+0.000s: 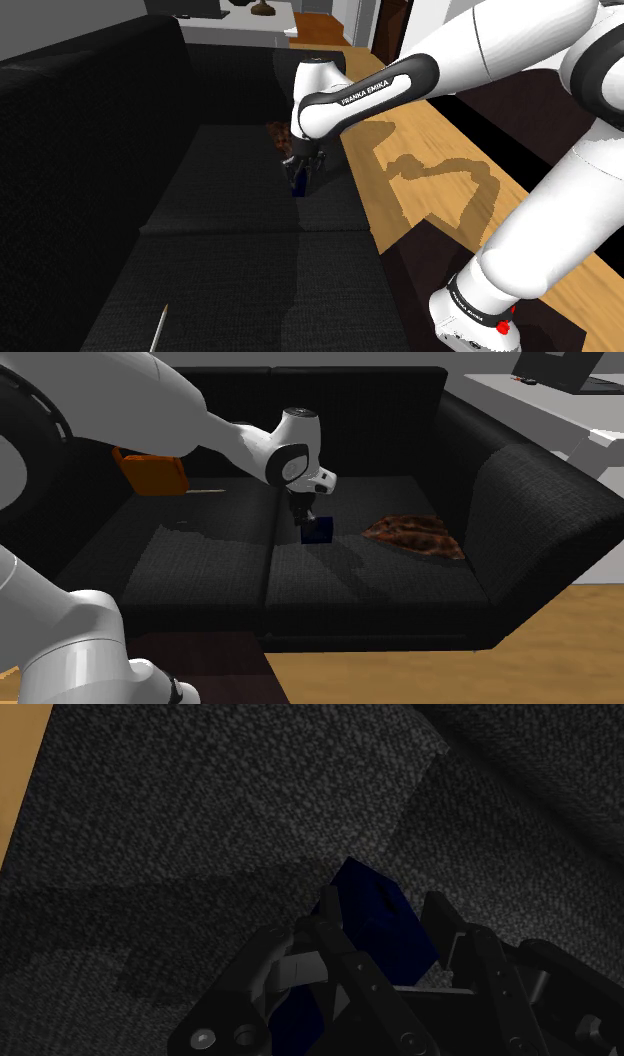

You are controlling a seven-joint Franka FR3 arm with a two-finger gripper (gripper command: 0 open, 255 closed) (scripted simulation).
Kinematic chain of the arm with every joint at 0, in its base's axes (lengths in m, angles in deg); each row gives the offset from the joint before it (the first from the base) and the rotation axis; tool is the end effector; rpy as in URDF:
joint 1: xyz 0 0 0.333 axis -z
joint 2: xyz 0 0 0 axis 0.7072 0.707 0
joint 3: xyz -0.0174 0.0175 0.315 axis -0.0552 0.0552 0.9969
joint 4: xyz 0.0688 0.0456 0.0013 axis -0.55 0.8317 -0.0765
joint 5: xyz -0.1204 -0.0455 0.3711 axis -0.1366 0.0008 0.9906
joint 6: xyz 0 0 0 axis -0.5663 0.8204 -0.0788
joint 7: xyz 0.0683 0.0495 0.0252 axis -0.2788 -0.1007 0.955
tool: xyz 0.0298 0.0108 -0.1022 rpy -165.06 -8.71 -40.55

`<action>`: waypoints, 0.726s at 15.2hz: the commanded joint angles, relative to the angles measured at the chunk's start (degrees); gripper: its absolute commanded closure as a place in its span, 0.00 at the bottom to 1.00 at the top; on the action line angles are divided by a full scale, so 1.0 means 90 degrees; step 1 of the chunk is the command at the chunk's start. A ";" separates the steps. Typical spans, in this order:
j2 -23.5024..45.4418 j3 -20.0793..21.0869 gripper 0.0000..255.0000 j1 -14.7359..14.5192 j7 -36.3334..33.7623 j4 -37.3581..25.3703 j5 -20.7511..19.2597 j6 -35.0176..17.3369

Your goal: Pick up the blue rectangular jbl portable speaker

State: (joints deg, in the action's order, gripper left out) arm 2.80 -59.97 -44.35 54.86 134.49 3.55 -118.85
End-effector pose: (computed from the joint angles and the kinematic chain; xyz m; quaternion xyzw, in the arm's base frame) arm 0.4947 0.1625 0.3801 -0.9986 0.0421 -0.0061 0.0312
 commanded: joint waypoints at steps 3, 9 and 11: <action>0.0008 0.0001 1.00 -0.0001 0.0000 0.0003 0.0000 -0.0004; -0.0179 -0.0016 1.00 0.0009 0.0035 -0.0173 0.0051 0.0352; -0.0259 -0.0023 1.00 0.0011 0.0044 -0.0268 0.0071 0.0524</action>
State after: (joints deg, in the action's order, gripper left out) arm 1.01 -60.10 -44.29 55.10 132.47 4.04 -115.06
